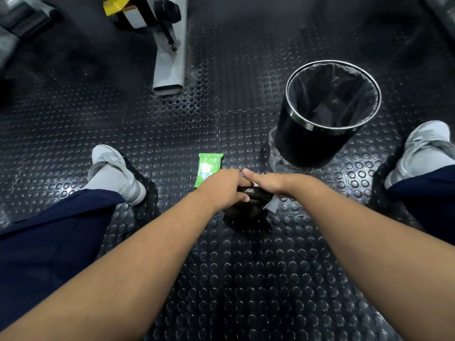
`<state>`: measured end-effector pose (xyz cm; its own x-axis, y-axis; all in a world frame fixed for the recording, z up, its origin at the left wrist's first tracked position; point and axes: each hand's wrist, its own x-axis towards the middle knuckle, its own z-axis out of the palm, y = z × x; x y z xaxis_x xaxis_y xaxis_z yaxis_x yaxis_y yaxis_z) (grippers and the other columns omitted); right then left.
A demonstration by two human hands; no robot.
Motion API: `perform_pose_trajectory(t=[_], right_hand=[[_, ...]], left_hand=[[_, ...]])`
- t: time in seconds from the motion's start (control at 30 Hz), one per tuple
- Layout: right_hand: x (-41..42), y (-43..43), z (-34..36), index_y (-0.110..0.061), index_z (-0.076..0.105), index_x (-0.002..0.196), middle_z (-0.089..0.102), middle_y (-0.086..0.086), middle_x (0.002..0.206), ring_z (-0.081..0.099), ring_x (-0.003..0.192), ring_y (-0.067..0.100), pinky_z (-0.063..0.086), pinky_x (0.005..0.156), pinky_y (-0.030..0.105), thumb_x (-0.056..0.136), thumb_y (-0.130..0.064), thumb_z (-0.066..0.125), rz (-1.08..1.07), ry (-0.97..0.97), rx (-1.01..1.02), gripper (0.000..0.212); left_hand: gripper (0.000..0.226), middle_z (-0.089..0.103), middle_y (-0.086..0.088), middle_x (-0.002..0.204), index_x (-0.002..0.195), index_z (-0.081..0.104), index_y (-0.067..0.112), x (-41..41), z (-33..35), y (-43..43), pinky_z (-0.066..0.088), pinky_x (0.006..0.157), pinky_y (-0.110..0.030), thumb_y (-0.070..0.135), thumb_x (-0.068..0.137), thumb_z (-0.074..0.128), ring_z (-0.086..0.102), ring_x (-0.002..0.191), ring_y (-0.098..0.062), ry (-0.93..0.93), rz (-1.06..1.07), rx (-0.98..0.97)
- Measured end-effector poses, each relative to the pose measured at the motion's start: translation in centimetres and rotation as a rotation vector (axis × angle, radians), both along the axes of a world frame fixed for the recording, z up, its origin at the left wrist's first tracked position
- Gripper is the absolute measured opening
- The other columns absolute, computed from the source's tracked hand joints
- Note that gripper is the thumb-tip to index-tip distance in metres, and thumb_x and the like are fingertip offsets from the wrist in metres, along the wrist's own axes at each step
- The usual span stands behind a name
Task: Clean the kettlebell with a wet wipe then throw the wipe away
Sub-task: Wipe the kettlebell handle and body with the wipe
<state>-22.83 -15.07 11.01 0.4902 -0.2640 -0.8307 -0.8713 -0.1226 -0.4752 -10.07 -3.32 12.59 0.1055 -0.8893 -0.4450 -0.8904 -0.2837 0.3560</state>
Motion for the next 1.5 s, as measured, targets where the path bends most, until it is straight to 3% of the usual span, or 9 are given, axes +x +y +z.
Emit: perform_pose_trajectory(t=[0.4, 0.5, 0.63, 0.73, 0.87, 1.0, 1.1, 1.37, 1.5], right_hand=[[-0.8, -0.1, -0.7, -0.018, 0.056, 0.150, 0.046, 0.011, 0.160, 0.043, 0.147, 0.033, 0.029, 0.121, 0.048, 0.095, -0.083, 0.022, -0.113, -0.012, 0.076, 0.091], [-1.3, 0.2, -1.8, -0.024, 0.074, 0.120, 0.067, 0.009, 0.140, 0.059, 0.132, 0.030, 0.036, 0.120, 0.050, 0.068, -0.105, 0.027, -0.203, -0.054, 0.116, 0.107], [-2.3, 1.0, -3.7, -0.021, 0.058, 0.147, 0.061, 0.006, 0.146, 0.055, 0.134, 0.027, 0.035, 0.118, 0.049, 0.060, -0.107, 0.036, -0.534, -0.133, 0.184, 0.125], [-2.2, 2.0, -3.3, -0.019, 0.055, 0.148, 0.068, 0.010, 0.135, 0.067, 0.115, 0.032, 0.051, 0.098, 0.047, 0.074, -0.098, 0.041, -0.895, -0.172, 0.317, 0.109], [-1.7, 2.5, -2.9, -0.011, 0.056, 0.133, 0.070, 0.015, 0.116, 0.060, 0.042, 0.024, 0.051, 0.039, 0.032, 0.099, -0.071, 0.046, -1.345, -0.236, 0.422, 0.070], [-0.7, 3.3, -3.8, -0.015, 0.057, 0.134, 0.063, 0.013, 0.140, 0.070, 0.101, 0.037, 0.062, 0.073, 0.047, 0.088, -0.072, 0.057, -1.671, -0.247, 0.514, 0.073], [-0.2, 3.8, -3.9, -0.013, 0.057, 0.131, 0.070, 0.021, 0.122, 0.070, 0.106, 0.043, 0.052, 0.104, 0.061, 0.092, -0.068, 0.054, -1.711, -0.275, 0.504, 0.067], [0.3, 3.8, -2.1, -0.009, 0.063, 0.126, 0.074, 0.013, 0.117, 0.075, 0.091, 0.032, 0.064, 0.071, 0.037, 0.102, -0.062, 0.049, -1.733, -0.257, 0.613, 0.060], [1.9, 4.6, -1.2, -0.009, 0.066, 0.126, 0.074, 0.010, 0.122, 0.075, 0.103, 0.033, 0.060, 0.090, 0.045, 0.093, -0.068, 0.055, -1.742, -0.272, 0.608, 0.068]], left_hand=[[0.035, 0.061, -0.003, 0.110, 0.128, 0.071, 0.033, 0.1, -0.2, -0.1, 0.051, 0.095, -0.043, 0.040, 0.094, 0.072, 0.060, 0.107, -0.024, 0.003, -0.017, 0.028], [0.044, 0.061, -0.002, 0.117, 0.137, 0.066, 0.036, 0.2, -0.4, 0.1, 0.050, 0.098, -0.041, 0.041, 0.094, 0.073, 0.059, 0.112, -0.024, 0.008, 0.004, 0.023], [0.048, 0.058, 0.003, 0.109, 0.141, 0.063, 0.040, 0.3, -0.5, 0.1, 0.048, 0.094, -0.036, 0.039, 0.094, 0.073, 0.058, 0.110, -0.023, 0.026, 0.004, 0.010], [0.048, 0.054, 0.007, 0.102, 0.140, 0.062, 0.042, 0.7, -0.7, 0.0, 0.043, 0.084, -0.030, 0.038, 0.094, 0.073, 0.055, 0.101, -0.017, 0.035, -0.004, 0.009], [0.050, 0.057, 0.007, 0.108, 0.141, 0.061, 0.043, 0.9, -0.8, -0.2, 0.040, 0.083, -0.028, 0.041, 0.093, 0.074, 0.056, 0.106, -0.017, 0.033, 0.007, 0.031], [0.050, 0.060, 0.004, 0.118, 0.142, 0.061, 0.040, 0.7, -0.5, -0.3, 0.043, 0.089, -0.030, 0.039, 0.094, 0.074, 0.057, 0.110, -0.019, 0.023, 0.001, 0.018], [0.050, 0.060, 0.001, 0.121, 0.145, 0.059, 0.038, 0.4, -0.7, 0.4, 0.049, 0.100, -0.036, 0.041, 0.096, 0.070, 0.058, 0.112, -0.020, -0.004, -0.025, -0.022], [0.054, 0.058, 0.003, 0.124, 0.151, 0.052, 0.033, 0.4, -1.2, 0.4, 0.044, 0.099, -0.025, 0.040, 0.099, 0.066, 0.056, 0.115, -0.016, -0.055, -0.044, -0.047], [0.055, 0.058, 0.003, 0.115, 0.150, 0.053, 0.033, 0.3, -0.8, -0.2, 0.044, 0.091, -0.026, 0.037, 0.097, 0.069, 0.055, 0.106, -0.016, -0.063, -0.073, -0.004]])
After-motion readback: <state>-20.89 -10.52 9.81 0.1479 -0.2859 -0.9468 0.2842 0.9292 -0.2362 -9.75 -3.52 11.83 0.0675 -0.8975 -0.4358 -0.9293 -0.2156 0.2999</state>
